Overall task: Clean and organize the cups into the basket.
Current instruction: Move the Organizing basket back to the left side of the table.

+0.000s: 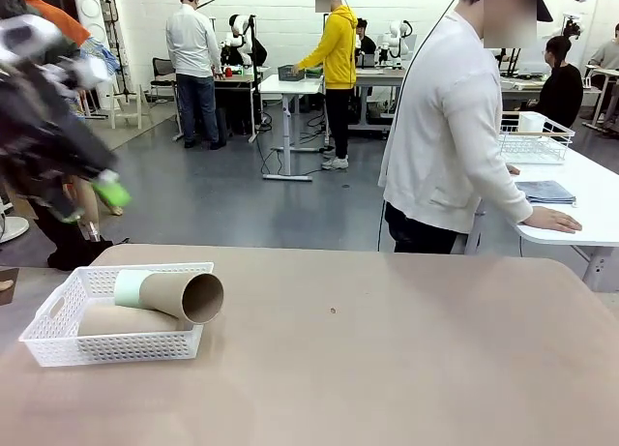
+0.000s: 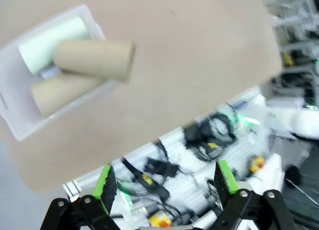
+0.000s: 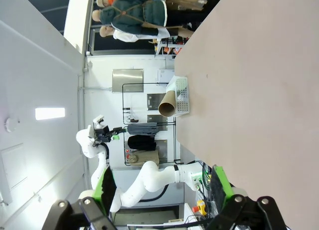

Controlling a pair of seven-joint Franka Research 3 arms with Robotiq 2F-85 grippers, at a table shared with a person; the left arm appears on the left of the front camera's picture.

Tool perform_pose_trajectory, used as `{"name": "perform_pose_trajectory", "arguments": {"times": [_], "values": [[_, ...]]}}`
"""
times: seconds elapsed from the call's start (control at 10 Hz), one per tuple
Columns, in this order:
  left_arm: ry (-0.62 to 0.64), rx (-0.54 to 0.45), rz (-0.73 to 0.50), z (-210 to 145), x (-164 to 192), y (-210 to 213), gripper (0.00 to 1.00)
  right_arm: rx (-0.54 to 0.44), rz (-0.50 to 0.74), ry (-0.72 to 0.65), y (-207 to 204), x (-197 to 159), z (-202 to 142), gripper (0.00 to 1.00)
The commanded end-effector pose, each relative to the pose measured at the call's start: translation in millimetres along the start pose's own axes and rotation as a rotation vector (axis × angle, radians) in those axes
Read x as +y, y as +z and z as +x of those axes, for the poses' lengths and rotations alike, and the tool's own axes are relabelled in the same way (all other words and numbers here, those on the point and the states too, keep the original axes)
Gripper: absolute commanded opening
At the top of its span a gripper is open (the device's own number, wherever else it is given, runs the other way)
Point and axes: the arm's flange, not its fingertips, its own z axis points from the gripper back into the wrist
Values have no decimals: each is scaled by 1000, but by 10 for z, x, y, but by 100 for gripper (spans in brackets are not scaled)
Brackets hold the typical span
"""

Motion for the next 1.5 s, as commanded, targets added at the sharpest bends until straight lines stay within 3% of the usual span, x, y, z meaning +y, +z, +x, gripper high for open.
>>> {"name": "perform_pose_trajectory", "arguments": {"times": [0.0,0.3,0.6,0.8,1.4], "values": [[73,22,-245,-196,720,417,100,-5,-1,1,-10,2,-20,100],[122,-71,-536,-498,2194,584,100,-5,-1,1,-10,2,-20,100],[172,-253,-610,-734,3044,461,100,-5,-1,1,-10,2,-20,100],[190,-292,-668,-846,3312,424,100,-5,-1,1,-10,2,-20,100],[211,-301,-657,-875,3330,324,100,-5,-1,1,-10,2,-20,100]]}}
